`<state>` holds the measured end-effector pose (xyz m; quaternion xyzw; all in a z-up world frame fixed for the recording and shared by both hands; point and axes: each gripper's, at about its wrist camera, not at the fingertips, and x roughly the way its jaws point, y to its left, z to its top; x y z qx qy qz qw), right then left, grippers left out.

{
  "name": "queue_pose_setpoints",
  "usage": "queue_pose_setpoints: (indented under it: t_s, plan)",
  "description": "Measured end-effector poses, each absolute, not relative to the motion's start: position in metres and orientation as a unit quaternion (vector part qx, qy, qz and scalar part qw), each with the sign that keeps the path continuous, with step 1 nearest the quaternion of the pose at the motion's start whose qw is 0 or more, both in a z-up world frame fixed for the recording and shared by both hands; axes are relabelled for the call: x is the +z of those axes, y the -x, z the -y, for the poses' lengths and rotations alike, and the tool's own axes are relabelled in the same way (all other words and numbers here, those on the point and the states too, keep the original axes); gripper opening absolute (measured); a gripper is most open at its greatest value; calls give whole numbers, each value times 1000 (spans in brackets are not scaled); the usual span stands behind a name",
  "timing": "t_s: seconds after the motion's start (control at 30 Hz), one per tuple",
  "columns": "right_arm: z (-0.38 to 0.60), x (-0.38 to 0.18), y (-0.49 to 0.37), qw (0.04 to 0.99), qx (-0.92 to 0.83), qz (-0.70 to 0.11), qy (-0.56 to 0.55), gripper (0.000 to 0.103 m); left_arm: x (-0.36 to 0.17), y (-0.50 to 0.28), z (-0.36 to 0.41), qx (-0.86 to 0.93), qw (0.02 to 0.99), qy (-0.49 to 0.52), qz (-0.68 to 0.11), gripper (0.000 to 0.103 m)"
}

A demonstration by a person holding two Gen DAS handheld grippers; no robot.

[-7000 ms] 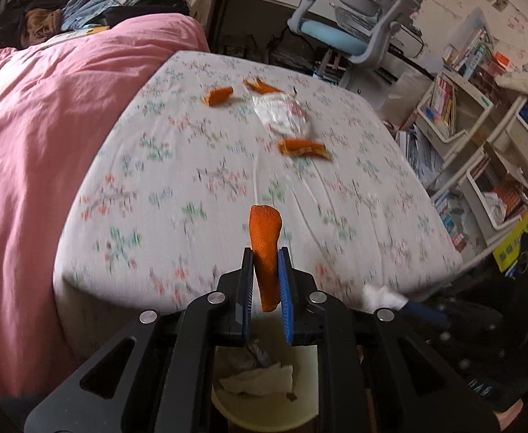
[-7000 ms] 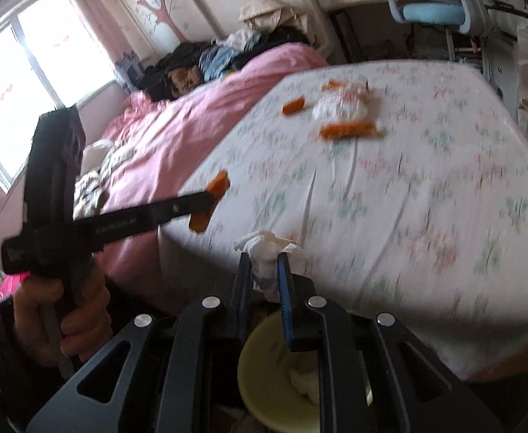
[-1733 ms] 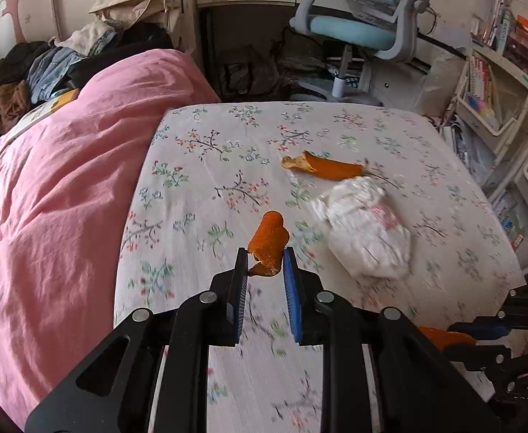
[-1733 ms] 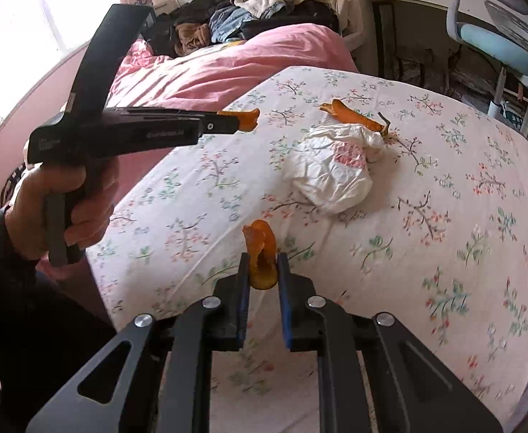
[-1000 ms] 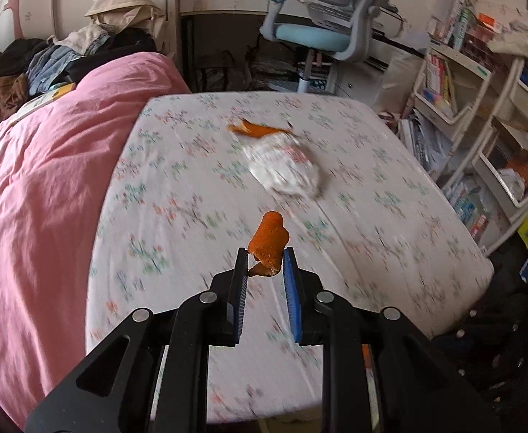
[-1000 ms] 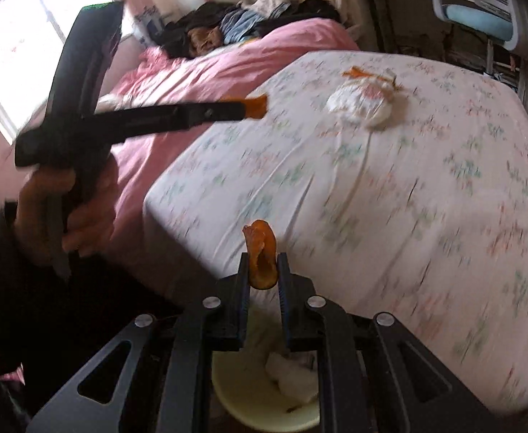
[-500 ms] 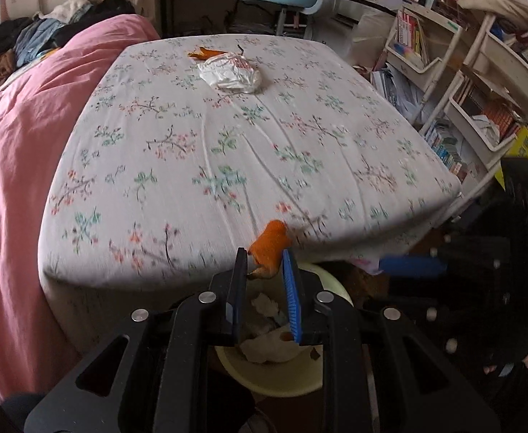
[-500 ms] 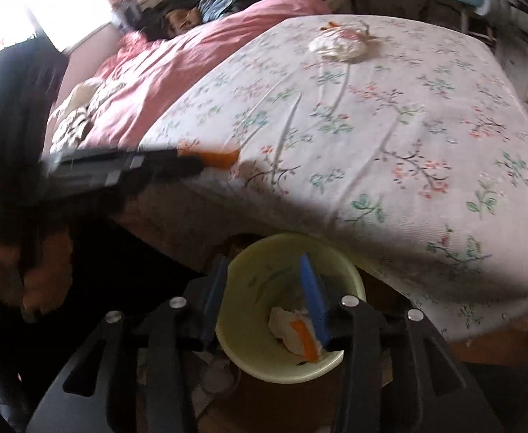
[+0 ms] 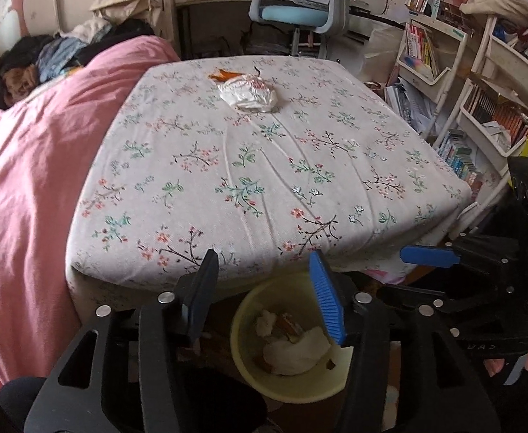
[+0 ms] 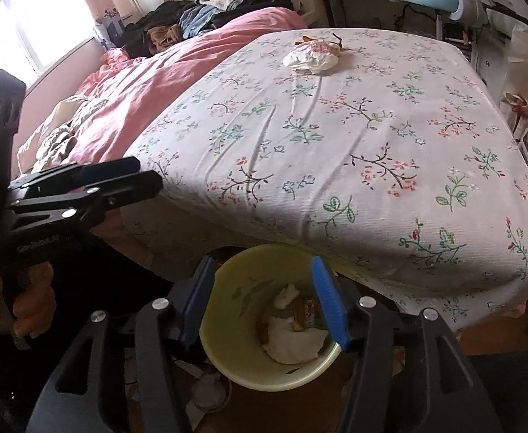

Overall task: Collect trash
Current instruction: 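Move both grippers toward the white wrapper and last orange peel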

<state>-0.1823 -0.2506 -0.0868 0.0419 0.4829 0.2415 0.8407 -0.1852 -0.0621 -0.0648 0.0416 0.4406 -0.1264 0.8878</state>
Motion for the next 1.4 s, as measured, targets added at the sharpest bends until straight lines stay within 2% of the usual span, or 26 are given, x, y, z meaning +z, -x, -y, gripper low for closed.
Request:
queue_pose_setpoints:
  t_s: [0.77,0.93,1.07,1.23,1.4]
  plan:
    - [248,-89,183,844,235,-480,-33,58,-57,188,65,-107,904,-67,-409,62]
    - [245,-79,180,855,235,-461,-22,58,-56,188,63,-98,908,-65,-403,69]
    - [239,-57,154,870,238,-431,7,64,-55,179,58,-101,907,-39,-408,73]
    - [231,-29,90,884,237,-399,46,64,-58,160,35,-83,901,39,-424,73]
    - [215,-28,22,888,227,-392,80,64,-59,139,20,-56,900,78,-425,75]
